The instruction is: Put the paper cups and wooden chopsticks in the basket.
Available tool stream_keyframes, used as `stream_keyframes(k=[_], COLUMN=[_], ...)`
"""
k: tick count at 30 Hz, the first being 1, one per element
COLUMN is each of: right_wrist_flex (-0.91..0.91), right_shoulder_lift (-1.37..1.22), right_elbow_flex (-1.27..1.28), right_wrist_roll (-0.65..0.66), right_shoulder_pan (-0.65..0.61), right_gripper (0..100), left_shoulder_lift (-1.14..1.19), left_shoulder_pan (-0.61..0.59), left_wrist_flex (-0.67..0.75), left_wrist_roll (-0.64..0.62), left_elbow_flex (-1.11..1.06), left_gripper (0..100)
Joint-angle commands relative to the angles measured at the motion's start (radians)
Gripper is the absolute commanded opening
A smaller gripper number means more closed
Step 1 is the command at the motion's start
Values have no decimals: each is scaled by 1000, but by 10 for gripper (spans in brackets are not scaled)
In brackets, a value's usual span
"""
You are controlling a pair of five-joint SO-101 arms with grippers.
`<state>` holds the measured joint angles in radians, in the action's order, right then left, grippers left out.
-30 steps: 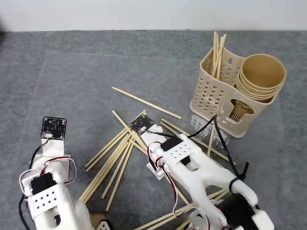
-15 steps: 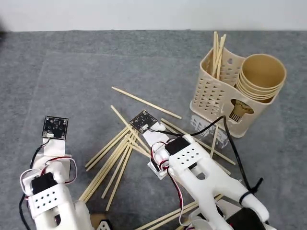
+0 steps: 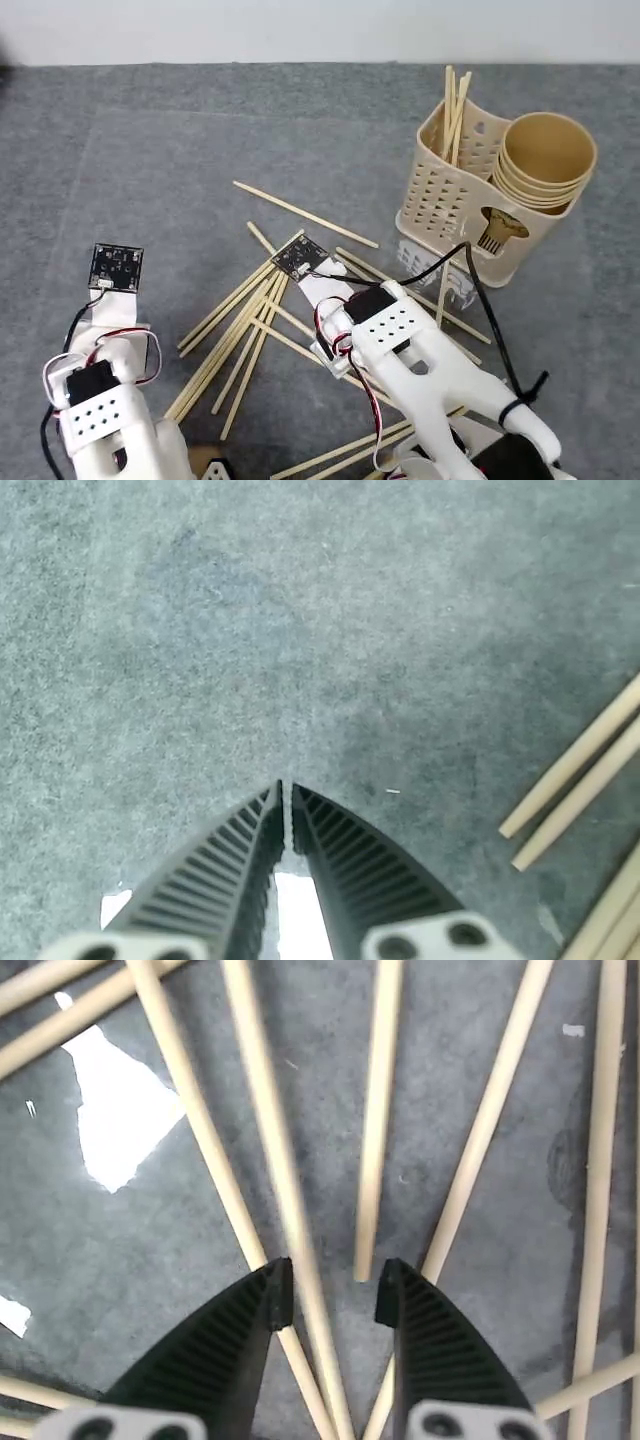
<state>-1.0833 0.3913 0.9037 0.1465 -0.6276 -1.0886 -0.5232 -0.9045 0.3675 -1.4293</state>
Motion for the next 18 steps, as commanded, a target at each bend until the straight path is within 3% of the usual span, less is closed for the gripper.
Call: stream_keyframes(k=[1, 18], right_wrist_flex=[-18, 38], right_shoulder_lift=[41, -203], right_elbow_flex=[-18, -140], right_wrist_roll=[0, -2], right_shoulder_pan=[-7, -18], right_gripper=[176, 177], left_shoulder_lift=[-18, -18], left_shoulder_pan=[9, 9], left_wrist_flex=[25, 25], left_wrist_roll=[8, 8], left_elbow_flex=[8, 8], left_gripper=[15, 15])
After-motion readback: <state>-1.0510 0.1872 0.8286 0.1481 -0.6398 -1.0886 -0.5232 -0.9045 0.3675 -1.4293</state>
